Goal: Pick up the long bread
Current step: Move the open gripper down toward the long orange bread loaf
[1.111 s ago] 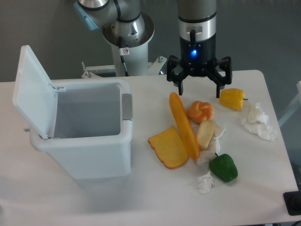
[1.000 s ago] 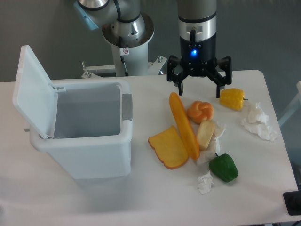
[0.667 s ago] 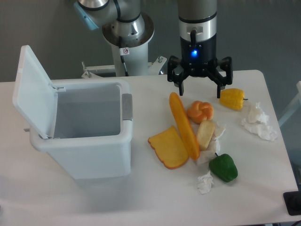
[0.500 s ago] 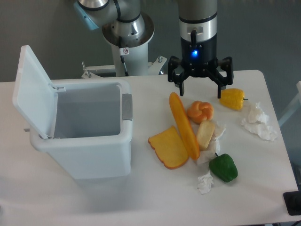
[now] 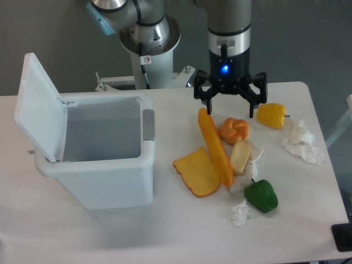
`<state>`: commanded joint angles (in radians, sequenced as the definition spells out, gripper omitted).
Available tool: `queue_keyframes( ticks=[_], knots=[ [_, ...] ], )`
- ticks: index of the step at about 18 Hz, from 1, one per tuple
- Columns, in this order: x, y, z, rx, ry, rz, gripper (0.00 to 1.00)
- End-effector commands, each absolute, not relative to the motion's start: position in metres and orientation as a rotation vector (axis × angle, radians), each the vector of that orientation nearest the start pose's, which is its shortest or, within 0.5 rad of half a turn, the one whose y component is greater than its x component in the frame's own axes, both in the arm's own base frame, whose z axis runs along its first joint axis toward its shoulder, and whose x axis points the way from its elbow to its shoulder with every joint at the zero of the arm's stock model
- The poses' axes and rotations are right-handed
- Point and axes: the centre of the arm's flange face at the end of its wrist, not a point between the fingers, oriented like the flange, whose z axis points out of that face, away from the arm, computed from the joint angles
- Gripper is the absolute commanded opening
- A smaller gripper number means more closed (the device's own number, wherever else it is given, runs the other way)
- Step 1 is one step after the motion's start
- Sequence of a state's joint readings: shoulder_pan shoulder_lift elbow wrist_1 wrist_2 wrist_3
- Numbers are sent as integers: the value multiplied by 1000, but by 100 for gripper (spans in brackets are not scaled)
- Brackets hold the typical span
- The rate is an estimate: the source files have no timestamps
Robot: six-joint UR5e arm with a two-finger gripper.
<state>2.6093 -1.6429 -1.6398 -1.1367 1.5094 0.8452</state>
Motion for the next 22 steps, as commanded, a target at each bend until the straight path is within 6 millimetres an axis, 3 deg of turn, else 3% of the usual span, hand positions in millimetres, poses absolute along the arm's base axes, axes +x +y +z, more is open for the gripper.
queue_keyframes(
  ticks=[6,10,20,22],
  knots=[
    [-403,397,464,-2886,-291,299,100],
    [-414,396,452,-2898,-308,278,100],
    [-447,398,385,-2967,-404,133,100],
    [-452,395,381,-2966,-442,123,100]
  ],
)
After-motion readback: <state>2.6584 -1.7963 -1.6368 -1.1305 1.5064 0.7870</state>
